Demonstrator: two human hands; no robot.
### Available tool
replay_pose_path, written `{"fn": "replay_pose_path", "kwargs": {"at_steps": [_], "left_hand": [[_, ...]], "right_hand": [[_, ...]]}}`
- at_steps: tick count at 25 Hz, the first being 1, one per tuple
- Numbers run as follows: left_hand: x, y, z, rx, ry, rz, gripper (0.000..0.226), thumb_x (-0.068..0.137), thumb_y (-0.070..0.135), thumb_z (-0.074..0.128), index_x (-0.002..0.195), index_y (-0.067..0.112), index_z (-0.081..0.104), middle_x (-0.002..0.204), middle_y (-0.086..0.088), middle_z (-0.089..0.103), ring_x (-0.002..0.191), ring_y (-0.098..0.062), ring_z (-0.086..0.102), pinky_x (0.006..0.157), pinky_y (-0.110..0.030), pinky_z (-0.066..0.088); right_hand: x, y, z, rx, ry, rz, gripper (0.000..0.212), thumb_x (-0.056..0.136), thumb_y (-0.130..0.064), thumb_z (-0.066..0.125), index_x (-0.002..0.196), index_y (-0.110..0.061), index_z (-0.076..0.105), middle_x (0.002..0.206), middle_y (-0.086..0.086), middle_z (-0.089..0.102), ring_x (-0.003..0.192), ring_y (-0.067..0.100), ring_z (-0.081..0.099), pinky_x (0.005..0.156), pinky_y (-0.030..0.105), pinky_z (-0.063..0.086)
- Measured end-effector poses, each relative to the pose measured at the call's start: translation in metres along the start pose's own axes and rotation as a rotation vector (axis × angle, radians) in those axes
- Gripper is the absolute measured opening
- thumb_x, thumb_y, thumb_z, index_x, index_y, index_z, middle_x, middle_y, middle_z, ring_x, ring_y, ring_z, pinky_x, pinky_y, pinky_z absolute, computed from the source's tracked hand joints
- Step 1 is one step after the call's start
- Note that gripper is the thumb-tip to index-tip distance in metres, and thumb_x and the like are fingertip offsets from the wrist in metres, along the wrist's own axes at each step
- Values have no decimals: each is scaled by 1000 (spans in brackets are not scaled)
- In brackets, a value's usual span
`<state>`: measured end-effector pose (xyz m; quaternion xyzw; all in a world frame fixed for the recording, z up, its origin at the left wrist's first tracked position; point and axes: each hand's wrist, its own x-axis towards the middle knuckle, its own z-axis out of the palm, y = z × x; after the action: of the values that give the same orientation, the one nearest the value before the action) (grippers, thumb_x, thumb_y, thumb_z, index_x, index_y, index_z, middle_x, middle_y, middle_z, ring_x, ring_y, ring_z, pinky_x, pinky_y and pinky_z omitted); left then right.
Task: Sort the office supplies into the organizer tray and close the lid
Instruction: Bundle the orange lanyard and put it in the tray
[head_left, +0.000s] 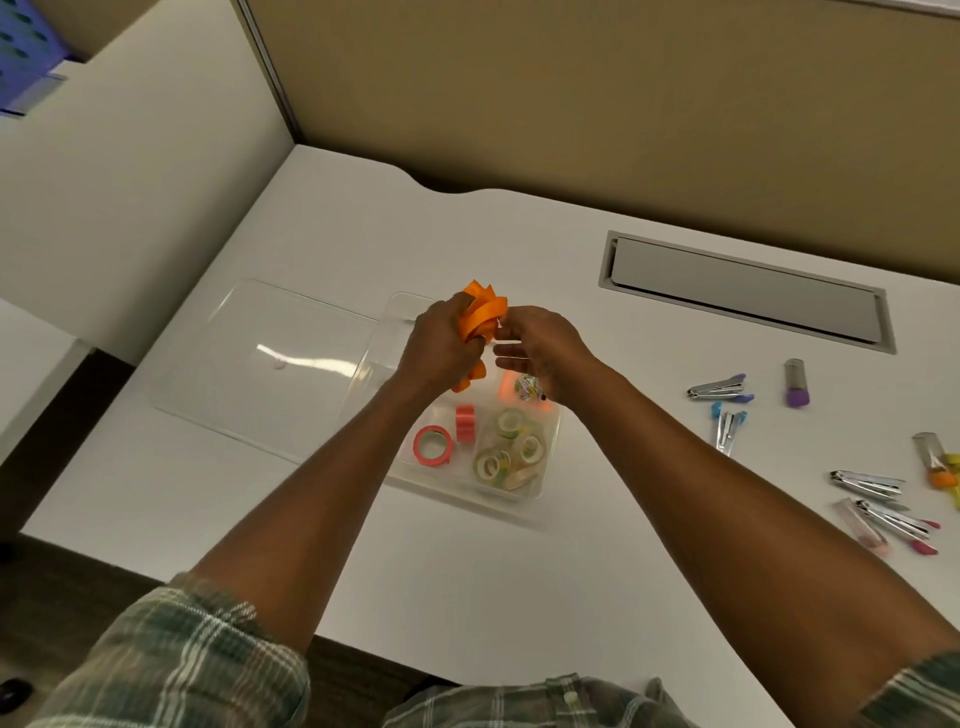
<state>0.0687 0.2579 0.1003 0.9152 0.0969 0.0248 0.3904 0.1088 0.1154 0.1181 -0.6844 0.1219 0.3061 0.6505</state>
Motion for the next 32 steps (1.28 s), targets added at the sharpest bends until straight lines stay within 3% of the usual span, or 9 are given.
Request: {"fn": "replay_pose_path", "kwargs": {"at_steps": [5, 7, 11, 15, 18, 22, 24, 28, 32], "left_hand": [[11, -9, 29, -29, 32, 7, 45, 84, 13, 64, 128, 13, 54, 106, -17, 58, 94, -32, 60, 75, -37, 50], [11, -17, 40, 35, 8, 0, 48, 85, 14, 65, 131, 12, 51, 112, -19, 56, 100, -33, 58, 80, -42, 52], [8, -34, 47, 310, -43, -2, 51, 83, 36, 70, 126, 13, 58, 131, -19, 49, 116, -37, 51, 91, -44, 49], [5, -44, 43, 340, -42, 109, 60, 82, 44, 69, 132, 15, 53, 148, -17, 39, 129, -37, 46, 99, -46, 45], [6, -47, 44, 492, -213, 216, 69, 92, 48, 54, 150, 17, 32, 160, -14, 23, 146, -33, 24, 115, -49, 26], [2, -50, 51, 701, -438, 198, 64, 100, 55, 28, 153, 19, 26, 163, -9, 14, 151, -31, 6, 120, -57, 5], [-2, -44, 53, 696, -391, 157, 63, 98, 54, 33, 150, 17, 32, 161, -12, 21, 150, -33, 12, 119, -57, 6], [-12, -8, 66, 615, -164, 165, 56, 89, 44, 55, 134, 12, 49, 144, -17, 42, 134, -36, 38, 111, -49, 27], [-29, 37, 96, 485, -145, 262, 50, 87, 40, 59, 129, 14, 56, 138, -15, 49, 125, -33, 47, 101, -44, 39]], "right_hand": [[24, 7, 2, -131, 0, -13, 28, 85, -21, 72, 113, -15, 69, 110, 9, 72, 93, 24, 67, 90, 41, 59], [31, 8, 0, -201, -8, 5, 33, 84, -19, 73, 117, -15, 68, 112, 10, 72, 93, 24, 66, 86, 38, 58], [40, 15, -6, -465, 3, -2, 36, 89, -13, 62, 125, -14, 63, 110, 13, 68, 92, 24, 66, 78, 36, 58], [42, 26, -10, -536, 41, -66, 39, 91, -21, 64, 129, -15, 62, 121, 9, 66, 105, 27, 67, 90, 45, 59], [39, 34, -13, -562, 63, -89, 36, 91, -18, 59, 127, -19, 63, 125, 6, 65, 110, 26, 65, 97, 48, 55], [28, 42, -23, -586, 87, -128, 36, 93, -15, 53, 127, -20, 63, 124, 5, 67, 109, 24, 66, 92, 43, 57], [20, 47, -32, -573, 123, -157, 34, 94, -15, 52, 125, -20, 64, 122, 5, 68, 108, 24, 66, 93, 45, 57], [-3, 57, -65, -433, 201, -161, 29, 91, -14, 53, 115, -20, 67, 109, 4, 72, 96, 22, 70, 88, 45, 59], [-28, 73, -109, -380, 248, -147, 28, 89, -16, 53, 112, -21, 67, 99, 0, 74, 86, 17, 72, 89, 44, 58]]}}
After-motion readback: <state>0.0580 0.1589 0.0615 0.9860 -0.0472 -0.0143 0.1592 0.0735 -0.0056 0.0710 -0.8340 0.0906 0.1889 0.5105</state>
